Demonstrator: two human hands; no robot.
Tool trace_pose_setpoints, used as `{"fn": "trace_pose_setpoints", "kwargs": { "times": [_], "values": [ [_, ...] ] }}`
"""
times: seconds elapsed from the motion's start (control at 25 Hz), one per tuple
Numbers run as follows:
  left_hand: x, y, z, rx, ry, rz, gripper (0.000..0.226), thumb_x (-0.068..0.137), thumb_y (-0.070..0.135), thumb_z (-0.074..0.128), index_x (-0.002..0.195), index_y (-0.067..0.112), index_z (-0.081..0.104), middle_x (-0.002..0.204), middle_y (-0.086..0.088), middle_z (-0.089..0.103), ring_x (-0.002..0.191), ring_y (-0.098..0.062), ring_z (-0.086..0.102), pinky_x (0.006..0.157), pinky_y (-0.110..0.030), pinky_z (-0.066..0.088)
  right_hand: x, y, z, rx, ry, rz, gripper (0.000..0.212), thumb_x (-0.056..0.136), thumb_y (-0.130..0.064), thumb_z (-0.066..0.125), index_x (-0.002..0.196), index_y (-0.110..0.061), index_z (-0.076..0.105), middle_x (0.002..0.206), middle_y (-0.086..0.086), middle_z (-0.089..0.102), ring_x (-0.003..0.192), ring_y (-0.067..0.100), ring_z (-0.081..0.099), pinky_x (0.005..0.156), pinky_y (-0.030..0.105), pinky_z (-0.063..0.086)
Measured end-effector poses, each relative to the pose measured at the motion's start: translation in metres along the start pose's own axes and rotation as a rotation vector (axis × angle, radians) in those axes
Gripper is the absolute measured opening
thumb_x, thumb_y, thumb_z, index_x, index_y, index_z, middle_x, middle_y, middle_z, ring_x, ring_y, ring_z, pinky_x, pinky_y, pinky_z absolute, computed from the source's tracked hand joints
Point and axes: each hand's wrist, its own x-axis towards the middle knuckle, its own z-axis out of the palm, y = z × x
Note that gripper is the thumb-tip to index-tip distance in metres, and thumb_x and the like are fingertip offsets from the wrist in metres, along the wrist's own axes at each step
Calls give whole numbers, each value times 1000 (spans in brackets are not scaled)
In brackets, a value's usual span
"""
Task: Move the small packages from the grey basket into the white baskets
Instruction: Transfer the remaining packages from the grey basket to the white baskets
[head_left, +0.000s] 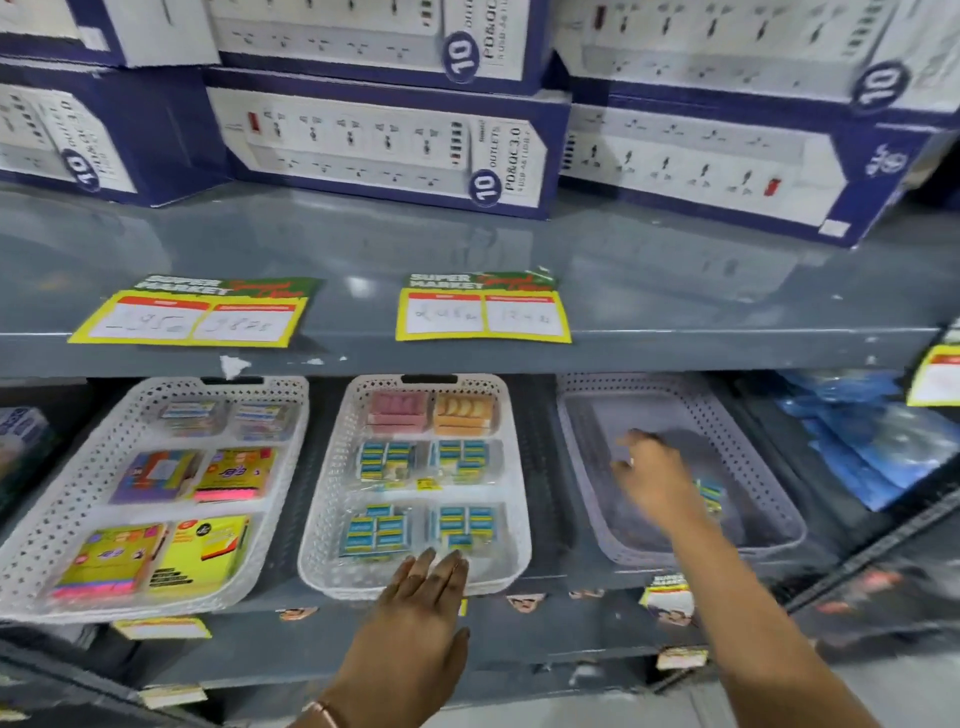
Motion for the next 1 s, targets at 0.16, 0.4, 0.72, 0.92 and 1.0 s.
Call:
{"fn": "trace_pose_setpoints", "kwargs": {
  "times": [0.16, 0.4, 0.72, 0.92, 1.0],
  "values": [
    [20, 27, 9, 50, -13, 26, 59, 68, 45, 51, 110, 9, 71, 109, -2, 72, 104, -24, 67, 99, -36, 32, 41, 93, -12, -180, -310, 138, 32, 76, -10, 72, 104, -11, 56, 112, 19, 65, 99, 31, 65, 73, 29, 48],
    [15, 32, 15, 61, -28, 41, 67, 63, 40, 67, 120, 5, 65, 119, -7, 68, 111, -26, 63, 102, -39, 28, 54, 104, -13, -249, -359, 68, 57, 61, -19, 86, 113, -22, 61, 112, 9, 69, 99, 27, 67, 83, 32, 54],
    [6, 16, 4, 3, 29, -3, 58, 62, 41, 68, 114, 15, 70, 120, 2, 68, 108, -22, 65, 97, -43, 46, -22, -26, -51, 1023, -221, 158, 37, 73, 9, 76, 100, -11, 59, 93, 12, 66, 78, 31, 67, 64, 40, 60],
    [-8, -11, -1, -80, 47, -13, 54, 72, 39, 49, 117, 18, 68, 119, 6, 68, 103, -18, 68, 89, -37, 54, -64, -105, 16, 754, -526, 70, 28, 77, -4, 78, 100, -15, 66, 96, 9, 69, 80, 18, 68, 66, 34, 58],
    [-13, -18, -6, -117, 40, -14, 54, 70, 37, 56, 120, 19, 66, 120, 7, 68, 103, -16, 67, 87, -34, 55, -64, -122, 36, 589, -537, 9, 26, 80, -12, 77, 103, -20, 66, 94, 1, 65, 79, 10, 63, 58, 27, 54]
  ]
}}
